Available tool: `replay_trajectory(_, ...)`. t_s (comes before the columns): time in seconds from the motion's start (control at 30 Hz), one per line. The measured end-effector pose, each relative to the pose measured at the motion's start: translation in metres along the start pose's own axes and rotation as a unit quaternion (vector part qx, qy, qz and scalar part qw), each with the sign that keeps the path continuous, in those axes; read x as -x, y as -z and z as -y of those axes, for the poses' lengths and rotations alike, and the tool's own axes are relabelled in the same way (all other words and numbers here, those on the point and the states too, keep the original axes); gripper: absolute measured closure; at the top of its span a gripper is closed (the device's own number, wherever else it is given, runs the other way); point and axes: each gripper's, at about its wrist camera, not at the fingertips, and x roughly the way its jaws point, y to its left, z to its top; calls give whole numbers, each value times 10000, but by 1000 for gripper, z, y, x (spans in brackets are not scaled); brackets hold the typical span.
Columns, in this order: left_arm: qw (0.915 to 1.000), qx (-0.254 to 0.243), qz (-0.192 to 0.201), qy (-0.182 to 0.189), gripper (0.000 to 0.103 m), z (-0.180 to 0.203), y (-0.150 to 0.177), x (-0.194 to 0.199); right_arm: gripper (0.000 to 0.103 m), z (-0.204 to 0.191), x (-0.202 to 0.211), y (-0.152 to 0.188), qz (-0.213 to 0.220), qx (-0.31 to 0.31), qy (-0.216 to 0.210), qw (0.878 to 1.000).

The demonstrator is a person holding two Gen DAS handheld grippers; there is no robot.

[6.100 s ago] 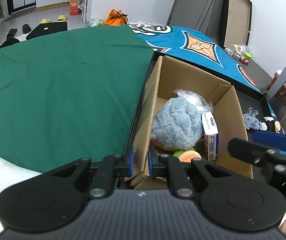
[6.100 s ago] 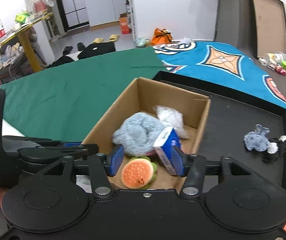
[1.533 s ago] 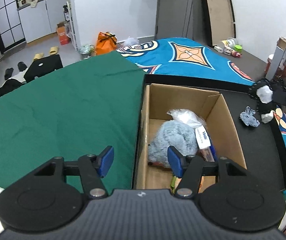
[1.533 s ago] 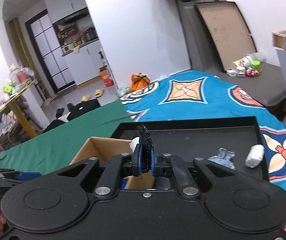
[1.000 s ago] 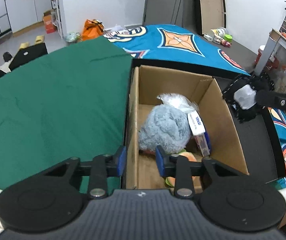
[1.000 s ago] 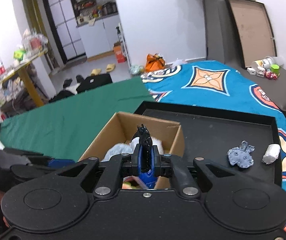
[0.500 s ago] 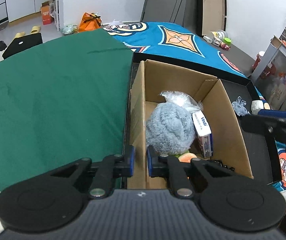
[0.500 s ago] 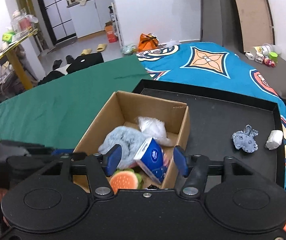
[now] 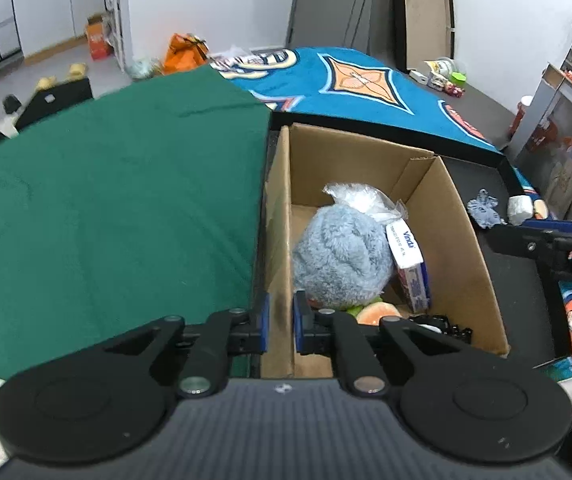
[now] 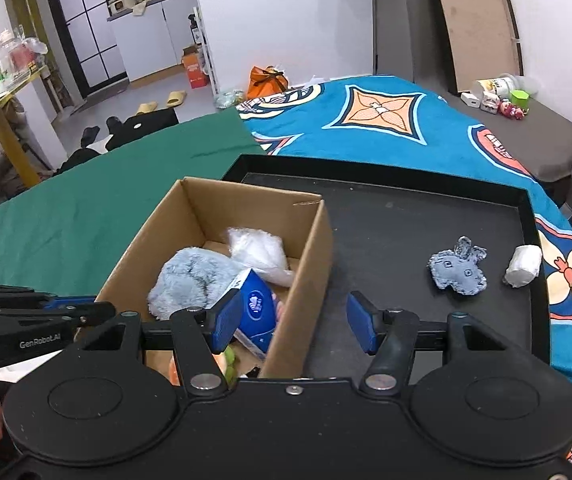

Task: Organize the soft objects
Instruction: 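Move the right gripper toward the white cloth ball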

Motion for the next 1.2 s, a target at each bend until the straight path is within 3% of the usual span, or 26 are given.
replay_trajectory(0.13,9991,-266,27,-325,87,12,-3,4,44,7,4,-1,83,-24,-20,10000)
replay_trajectory(0.27,9960,-413,115,-779,72,22,-4,9,44,18,9,0,208,-131,-48,9997)
replay_trajectory(0.63,9946,-233,166,-993,52,39,-16,21,40,55,12,1,504,-638,-86,9966)
replay_trajectory(1.2,9894,-325,207,-1398,49,79,-33,20,41,127,-5,4,767,-1613,204,9837)
